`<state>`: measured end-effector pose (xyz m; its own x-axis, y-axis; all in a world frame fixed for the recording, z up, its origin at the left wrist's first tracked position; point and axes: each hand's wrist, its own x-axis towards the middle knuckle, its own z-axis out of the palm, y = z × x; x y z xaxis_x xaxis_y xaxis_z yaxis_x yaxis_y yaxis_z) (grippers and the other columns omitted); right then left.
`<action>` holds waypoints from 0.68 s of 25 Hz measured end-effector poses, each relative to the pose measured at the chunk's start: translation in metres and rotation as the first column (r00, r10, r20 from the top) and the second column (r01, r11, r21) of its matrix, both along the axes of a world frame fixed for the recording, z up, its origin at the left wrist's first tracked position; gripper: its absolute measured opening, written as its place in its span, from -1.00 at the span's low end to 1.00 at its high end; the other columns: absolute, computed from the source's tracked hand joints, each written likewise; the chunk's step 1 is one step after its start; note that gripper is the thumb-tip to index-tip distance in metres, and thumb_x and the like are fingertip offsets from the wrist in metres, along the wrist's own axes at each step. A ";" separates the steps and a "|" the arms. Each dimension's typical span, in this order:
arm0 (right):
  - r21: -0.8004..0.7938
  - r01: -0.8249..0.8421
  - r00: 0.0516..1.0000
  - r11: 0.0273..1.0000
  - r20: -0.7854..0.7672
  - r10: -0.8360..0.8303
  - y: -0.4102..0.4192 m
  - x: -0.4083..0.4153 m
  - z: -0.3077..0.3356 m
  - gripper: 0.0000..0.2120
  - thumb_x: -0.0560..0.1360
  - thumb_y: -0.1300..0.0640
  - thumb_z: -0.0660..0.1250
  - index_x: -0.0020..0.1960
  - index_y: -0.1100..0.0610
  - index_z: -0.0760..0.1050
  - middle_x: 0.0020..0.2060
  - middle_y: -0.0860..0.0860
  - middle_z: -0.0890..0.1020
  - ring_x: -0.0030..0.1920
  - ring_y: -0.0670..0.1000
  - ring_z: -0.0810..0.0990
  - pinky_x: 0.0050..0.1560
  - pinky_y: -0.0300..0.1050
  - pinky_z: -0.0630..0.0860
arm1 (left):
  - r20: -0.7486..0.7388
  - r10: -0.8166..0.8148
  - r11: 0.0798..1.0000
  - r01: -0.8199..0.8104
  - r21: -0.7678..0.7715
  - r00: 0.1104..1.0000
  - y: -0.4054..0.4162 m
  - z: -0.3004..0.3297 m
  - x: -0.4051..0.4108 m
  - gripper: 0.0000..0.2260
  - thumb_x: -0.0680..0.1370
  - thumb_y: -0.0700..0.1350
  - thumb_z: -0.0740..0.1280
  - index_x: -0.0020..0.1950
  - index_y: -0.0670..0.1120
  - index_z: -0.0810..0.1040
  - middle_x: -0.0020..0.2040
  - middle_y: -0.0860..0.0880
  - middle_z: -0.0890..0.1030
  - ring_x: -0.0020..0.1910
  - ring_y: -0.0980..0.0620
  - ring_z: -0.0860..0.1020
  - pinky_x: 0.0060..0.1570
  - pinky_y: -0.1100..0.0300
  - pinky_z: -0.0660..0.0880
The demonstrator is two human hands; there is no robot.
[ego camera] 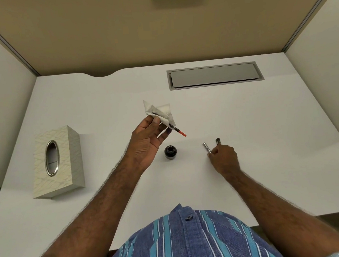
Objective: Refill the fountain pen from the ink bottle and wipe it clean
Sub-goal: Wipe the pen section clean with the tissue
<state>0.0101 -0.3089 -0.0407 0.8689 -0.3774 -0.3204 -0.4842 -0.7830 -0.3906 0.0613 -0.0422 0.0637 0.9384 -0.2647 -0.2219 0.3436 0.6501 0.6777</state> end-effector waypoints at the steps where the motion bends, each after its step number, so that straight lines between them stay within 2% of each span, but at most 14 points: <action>1: 0.007 0.003 1.000 1.000 -0.022 -0.003 0.001 -0.001 0.002 -0.84 0.53 0.06 0.42 -0.12 0.11 0.72 -0.18 0.06 0.73 -0.04 0.16 0.70 -0.13 -0.14 0.48 | 0.000 0.003 1.000 -0.003 -0.004 1.000 0.000 0.000 0.001 -0.82 0.67 -0.19 0.32 0.22 -0.15 0.65 0.20 -0.13 0.67 0.20 -0.12 0.65 0.23 -0.02 0.56; 4: 0.107 0.021 1.000 0.994 0.001 -0.021 0.007 -0.004 0.011 -0.89 0.50 0.01 0.44 -0.13 0.02 0.70 -0.22 -0.06 0.71 -0.09 0.07 0.69 -0.12 -0.16 0.49 | 0.013 0.003 1.000 -0.003 -0.014 1.000 0.000 0.001 0.002 -0.82 0.68 -0.19 0.30 0.21 -0.13 0.67 0.19 -0.12 0.69 0.20 -0.11 0.65 0.22 -0.01 0.56; 6: 0.218 -0.027 0.992 0.976 0.123 0.000 0.012 -0.006 0.021 -0.92 0.48 -0.01 0.51 -0.15 -0.02 0.69 -0.26 -0.15 0.70 -0.17 -0.08 0.67 -0.14 -0.21 0.52 | 0.023 0.009 1.000 -0.008 -0.017 1.000 0.000 0.001 0.002 -0.81 0.68 -0.20 0.29 0.19 -0.12 0.68 0.18 -0.11 0.70 0.18 -0.09 0.66 0.21 0.00 0.57; 9: 0.377 -0.121 0.957 0.918 0.290 0.007 0.021 -0.013 0.044 -0.92 0.47 -0.01 0.56 -0.16 -0.09 0.68 -0.27 -0.22 0.71 -0.21 -0.16 0.65 -0.24 -0.47 0.46 | 0.030 0.028 0.999 -0.027 -0.018 0.999 0.001 0.002 0.003 -0.80 0.68 -0.20 0.28 0.15 -0.11 0.70 0.18 -0.10 0.70 0.18 -0.09 0.67 0.21 0.00 0.57; 13: 0.432 -0.226 0.910 0.873 0.413 0.032 0.031 -0.019 0.074 -0.95 0.49 -0.05 0.54 -0.12 -0.12 0.69 -0.19 -0.28 0.72 -0.20 -0.17 0.64 -0.20 -0.45 0.47 | 0.046 0.045 0.999 -0.045 -0.008 0.998 0.002 0.002 0.002 -0.80 0.68 -0.20 0.28 0.13 -0.10 0.71 0.19 -0.12 0.70 0.18 -0.10 0.67 0.21 0.00 0.57; 17: 0.484 -0.259 0.903 0.836 0.428 0.031 0.038 -0.021 0.091 -0.96 0.50 0.01 0.54 -0.11 -0.10 0.69 -0.19 -0.25 0.72 -0.22 -0.18 0.61 -0.20 -0.43 0.46 | 0.052 0.050 0.999 -0.051 0.005 0.997 0.004 0.003 0.003 -0.81 0.68 -0.19 0.28 0.14 -0.11 0.70 0.22 -0.14 0.69 0.20 -0.12 0.66 0.24 -0.01 0.56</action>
<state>-0.0107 -0.2704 0.0499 0.9921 -0.1130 -0.0547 -0.1007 -0.4561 -0.8842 0.0641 -0.0386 0.0667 0.9609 -0.2157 -0.1737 0.2746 0.6617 0.6977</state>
